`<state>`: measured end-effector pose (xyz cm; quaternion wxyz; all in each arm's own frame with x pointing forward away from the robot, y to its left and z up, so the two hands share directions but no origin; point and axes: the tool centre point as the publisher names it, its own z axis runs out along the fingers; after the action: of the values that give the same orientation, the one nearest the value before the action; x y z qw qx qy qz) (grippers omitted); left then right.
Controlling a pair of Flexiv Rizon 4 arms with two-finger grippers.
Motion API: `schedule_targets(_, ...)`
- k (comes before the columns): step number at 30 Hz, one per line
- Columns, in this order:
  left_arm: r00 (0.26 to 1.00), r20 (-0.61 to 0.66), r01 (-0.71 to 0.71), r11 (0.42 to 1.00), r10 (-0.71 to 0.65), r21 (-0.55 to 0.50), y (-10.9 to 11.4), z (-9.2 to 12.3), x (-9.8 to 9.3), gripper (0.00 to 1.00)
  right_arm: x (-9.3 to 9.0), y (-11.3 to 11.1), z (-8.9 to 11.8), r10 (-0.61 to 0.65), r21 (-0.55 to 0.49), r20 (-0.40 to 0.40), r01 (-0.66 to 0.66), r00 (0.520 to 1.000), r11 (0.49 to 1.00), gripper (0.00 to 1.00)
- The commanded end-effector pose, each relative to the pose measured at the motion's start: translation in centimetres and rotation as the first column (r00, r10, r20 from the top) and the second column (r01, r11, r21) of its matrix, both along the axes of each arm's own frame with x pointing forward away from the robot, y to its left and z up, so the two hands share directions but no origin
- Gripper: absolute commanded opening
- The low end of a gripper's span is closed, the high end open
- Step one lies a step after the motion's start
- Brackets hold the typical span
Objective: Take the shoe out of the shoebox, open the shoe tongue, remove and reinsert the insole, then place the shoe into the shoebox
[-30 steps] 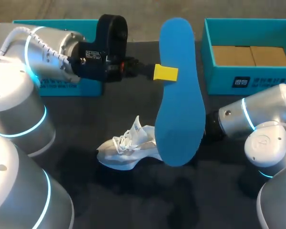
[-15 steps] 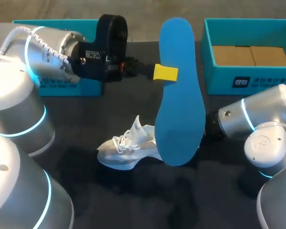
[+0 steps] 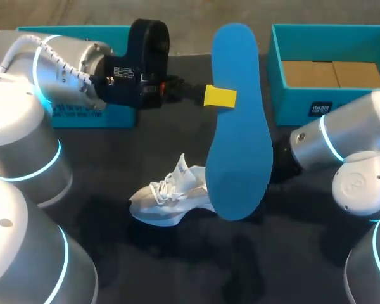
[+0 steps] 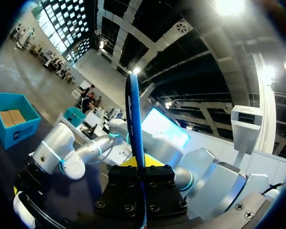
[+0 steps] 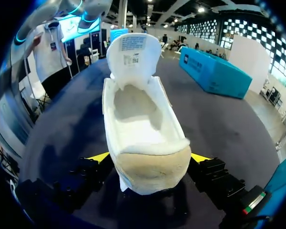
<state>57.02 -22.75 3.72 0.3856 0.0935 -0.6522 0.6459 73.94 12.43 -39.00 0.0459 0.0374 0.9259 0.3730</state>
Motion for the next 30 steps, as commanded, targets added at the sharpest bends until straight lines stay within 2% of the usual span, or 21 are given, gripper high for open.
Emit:
schedule_targets(1,1.0,0.0,-0.002,1.0,0.002,-0.002,0.0,-0.1,-0.1,0.0,-0.4,-0.4,1.6,-0.019,-0.187,-0.024,0.015,1.0,0.982,1.0)
schedule_targets(8,1.0,0.0,-0.002,1.0,0.002,-0.002,0.0,-0.1,-0.1,0.0,-0.6,-0.7,2.2,-0.051,-0.326,-0.026,0.04,0.998,0.945,1.0)
schedule_targets(19,1.0,0.0,-0.002,1.0,0.002,-0.002,0.0,-0.1,-0.1,0.0,-1.1,-1.5,3.8,-0.112,-0.469,-0.033,0.083,0.993,0.879,1.0)
schedule_targets(30,1.0,0.0,-0.002,1.0,0.002,-0.002,0.0,-0.1,-0.1,0.0,-1.2,-1.7,4.3,-0.126,-0.447,-0.038,0.096,0.991,0.89,1.0)
